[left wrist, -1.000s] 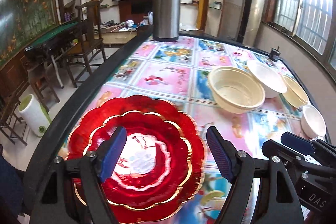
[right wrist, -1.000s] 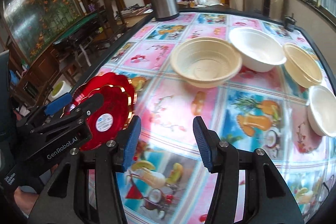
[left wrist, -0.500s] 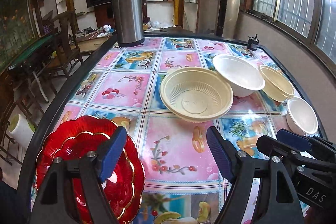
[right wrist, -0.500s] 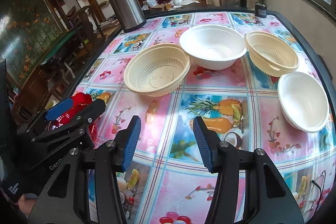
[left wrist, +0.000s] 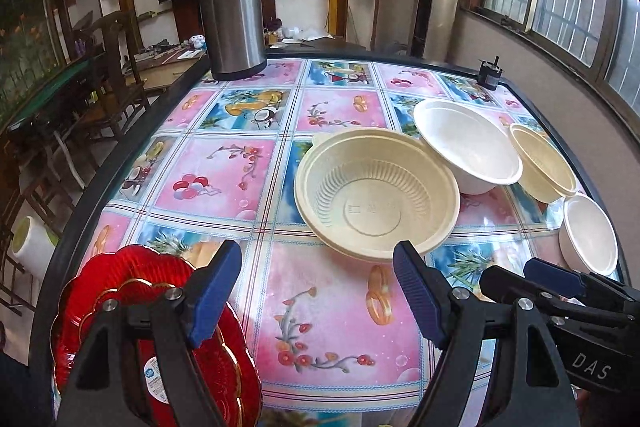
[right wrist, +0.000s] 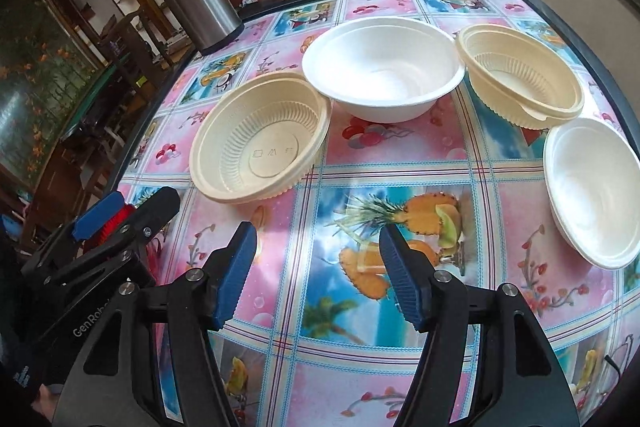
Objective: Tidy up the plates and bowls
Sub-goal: 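Reach the left gripper to the cream ribbed bowl and grasp its rim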
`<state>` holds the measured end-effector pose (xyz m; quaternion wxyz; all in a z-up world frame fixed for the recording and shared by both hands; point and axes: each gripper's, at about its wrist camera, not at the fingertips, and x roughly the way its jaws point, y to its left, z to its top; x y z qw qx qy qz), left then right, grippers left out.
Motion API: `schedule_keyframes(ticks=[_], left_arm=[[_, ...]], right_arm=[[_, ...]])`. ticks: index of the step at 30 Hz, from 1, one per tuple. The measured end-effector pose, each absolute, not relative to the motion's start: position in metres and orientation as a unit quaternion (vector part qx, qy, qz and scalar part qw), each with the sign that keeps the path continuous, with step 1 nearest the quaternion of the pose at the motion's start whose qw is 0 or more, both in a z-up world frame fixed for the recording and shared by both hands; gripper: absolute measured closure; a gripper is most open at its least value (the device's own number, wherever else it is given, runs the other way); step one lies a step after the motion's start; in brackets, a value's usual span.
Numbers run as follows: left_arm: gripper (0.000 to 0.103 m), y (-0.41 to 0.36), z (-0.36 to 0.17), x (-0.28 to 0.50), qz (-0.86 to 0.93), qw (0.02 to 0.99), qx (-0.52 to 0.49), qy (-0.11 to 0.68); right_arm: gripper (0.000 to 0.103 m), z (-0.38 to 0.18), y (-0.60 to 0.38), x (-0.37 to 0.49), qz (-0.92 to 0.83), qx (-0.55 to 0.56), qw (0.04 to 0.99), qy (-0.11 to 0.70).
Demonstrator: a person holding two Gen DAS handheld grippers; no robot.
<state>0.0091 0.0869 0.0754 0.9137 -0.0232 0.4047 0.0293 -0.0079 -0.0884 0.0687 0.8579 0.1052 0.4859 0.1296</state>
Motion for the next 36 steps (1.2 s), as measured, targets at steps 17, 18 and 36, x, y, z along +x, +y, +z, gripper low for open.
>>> schedule_keyframes(ticks=[17,18,36], left_arm=[[0.025,0.112,0.061,0.060,0.042,0.888,-0.047,0.455],[0.025,0.113,0.061,0.061,0.042,0.887,-0.052,0.456],[0.025,0.110,0.044,0.096,0.050,0.873,-0.036,0.484]], right_arm=[[0.039,0.059,-0.074,0.040,0.138,0.106,0.856,0.486],[0.039,0.058,-0.074,0.041,0.137,0.105,0.857,0.486],[0.039,0.048,-0.076,0.068,0.146,0.116,0.858,0.479]])
